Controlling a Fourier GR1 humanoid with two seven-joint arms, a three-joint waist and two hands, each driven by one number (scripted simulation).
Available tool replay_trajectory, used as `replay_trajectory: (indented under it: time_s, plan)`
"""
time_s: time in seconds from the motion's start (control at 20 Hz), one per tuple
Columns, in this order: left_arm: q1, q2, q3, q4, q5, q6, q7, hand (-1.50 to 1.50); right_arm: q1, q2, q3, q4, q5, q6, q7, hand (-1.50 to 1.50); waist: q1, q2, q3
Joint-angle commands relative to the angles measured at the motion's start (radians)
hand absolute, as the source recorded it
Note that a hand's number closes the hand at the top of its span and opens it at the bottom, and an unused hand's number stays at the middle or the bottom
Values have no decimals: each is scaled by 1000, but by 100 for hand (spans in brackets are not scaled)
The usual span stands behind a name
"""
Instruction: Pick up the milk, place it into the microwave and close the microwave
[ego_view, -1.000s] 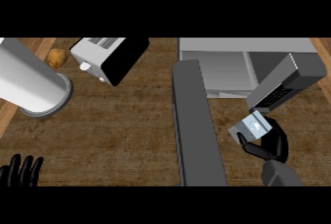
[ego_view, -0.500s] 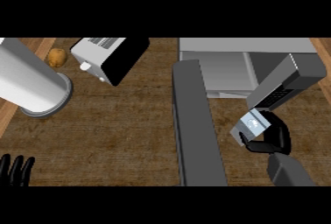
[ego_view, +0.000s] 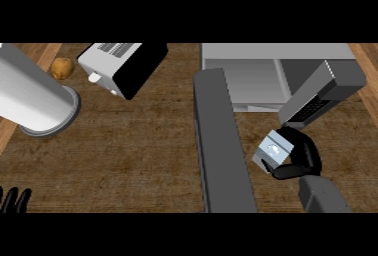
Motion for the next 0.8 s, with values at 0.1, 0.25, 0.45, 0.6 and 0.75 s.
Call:
replay_trajectory:
  time_s: [0.1, 0.25, 0.45, 0.6, 0.75]
  plan:
    - [88, -11, 0, -56, 11, -25, -3, -150, 166, 55, 103, -356, 4, -14, 137, 150, -12, -5, -1]
    - [34, 13, 36, -84, 66, -27, 68, -150, 255, 58, 125, -576, -38, -23, 276, 150, -17, -3, -1]
    - [104, -5, 41, -12, 50, -87, -64, -150, 391, 133, 182, -788, -46, -109, 389, 150, -5, -2, -1]
    - [32, -5, 61, 22, 56, -78, -26, -150, 435, 152, 202, -874, -45, -154, 468, 150, -4, 2, 0]
    - [65, -22, 76, 36, 47, -104, -73, -150, 446, 161, 218, -943, -33, -187, 512, 150, 1, 2, 0]
